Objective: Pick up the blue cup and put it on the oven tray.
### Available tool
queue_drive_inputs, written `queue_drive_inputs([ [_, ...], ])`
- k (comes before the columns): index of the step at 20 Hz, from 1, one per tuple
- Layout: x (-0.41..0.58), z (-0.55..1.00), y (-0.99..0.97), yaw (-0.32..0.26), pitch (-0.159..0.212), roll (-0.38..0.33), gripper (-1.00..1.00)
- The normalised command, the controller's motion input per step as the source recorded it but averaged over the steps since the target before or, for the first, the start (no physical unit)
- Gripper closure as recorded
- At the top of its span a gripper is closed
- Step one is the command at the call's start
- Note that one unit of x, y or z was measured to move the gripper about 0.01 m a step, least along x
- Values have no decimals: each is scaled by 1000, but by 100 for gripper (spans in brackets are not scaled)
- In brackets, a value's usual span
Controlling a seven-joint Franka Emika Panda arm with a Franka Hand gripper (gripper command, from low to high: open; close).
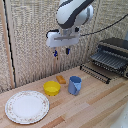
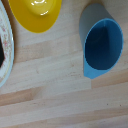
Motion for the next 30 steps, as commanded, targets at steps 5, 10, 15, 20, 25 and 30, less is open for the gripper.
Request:
queue_drive_inputs([
  [5, -558, -58, -245, -36, 22, 8, -100],
  [10, -527, -31, -332, -40, 22, 15, -100],
  [15, -219, -208, -519, -7, 0, 9, -100],
  [20, -77, -295, -578, 0, 0, 0, -100],
  [25, -181, -329, -393, 0, 1, 0, -100],
  [30, -215, -386, -217, 0, 0, -27, -100],
])
